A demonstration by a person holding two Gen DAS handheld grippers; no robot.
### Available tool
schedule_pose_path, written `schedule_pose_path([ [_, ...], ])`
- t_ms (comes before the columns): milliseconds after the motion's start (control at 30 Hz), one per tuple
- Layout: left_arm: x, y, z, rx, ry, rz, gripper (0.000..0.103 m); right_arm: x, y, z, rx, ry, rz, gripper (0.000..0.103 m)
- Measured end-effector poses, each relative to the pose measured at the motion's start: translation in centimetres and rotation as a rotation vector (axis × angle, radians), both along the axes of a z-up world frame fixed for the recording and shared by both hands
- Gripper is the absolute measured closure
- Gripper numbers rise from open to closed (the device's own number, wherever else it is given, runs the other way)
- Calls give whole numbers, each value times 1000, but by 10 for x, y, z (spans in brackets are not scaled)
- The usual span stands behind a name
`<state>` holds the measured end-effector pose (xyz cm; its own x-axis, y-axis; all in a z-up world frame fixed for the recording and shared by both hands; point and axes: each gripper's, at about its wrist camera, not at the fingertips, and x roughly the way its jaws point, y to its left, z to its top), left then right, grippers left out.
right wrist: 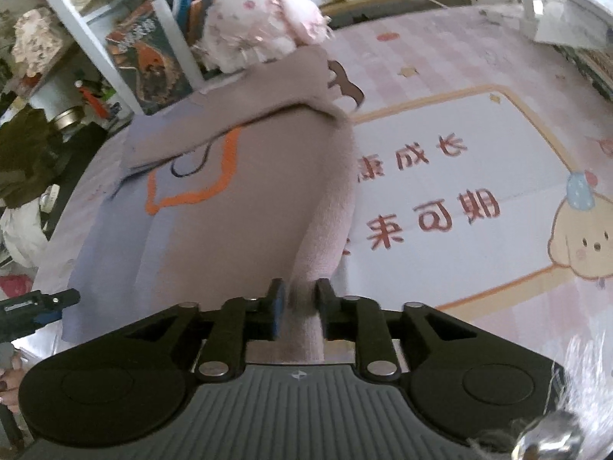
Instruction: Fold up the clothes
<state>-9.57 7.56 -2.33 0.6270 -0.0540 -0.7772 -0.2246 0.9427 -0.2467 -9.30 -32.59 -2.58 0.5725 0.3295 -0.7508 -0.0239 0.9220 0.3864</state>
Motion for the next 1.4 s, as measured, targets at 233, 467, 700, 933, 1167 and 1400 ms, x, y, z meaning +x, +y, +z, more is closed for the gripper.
schedule_pose_path([
  [233,8,4,-4,-52,-15,-19,50,1,-2,-7,23,24,-31,78],
  [467,15,10,-8,-102,11,-22,99,2,-11,-13,103,49,-68,93],
  [700,-8,19,-5,-203,11,3,99,-17,-26,-9,154,66,-85,93],
  [933,-38,19,2,-268,15,22,99,-41,-38,-7,163,88,-63,93],
  [1167,-71,15,1,-309,35,47,99,-68,-51,-10,179,117,-40,93],
  [1400,-81,21,9,-442,-27,132,99,-77,-70,-3,299,127,-55,93],
])
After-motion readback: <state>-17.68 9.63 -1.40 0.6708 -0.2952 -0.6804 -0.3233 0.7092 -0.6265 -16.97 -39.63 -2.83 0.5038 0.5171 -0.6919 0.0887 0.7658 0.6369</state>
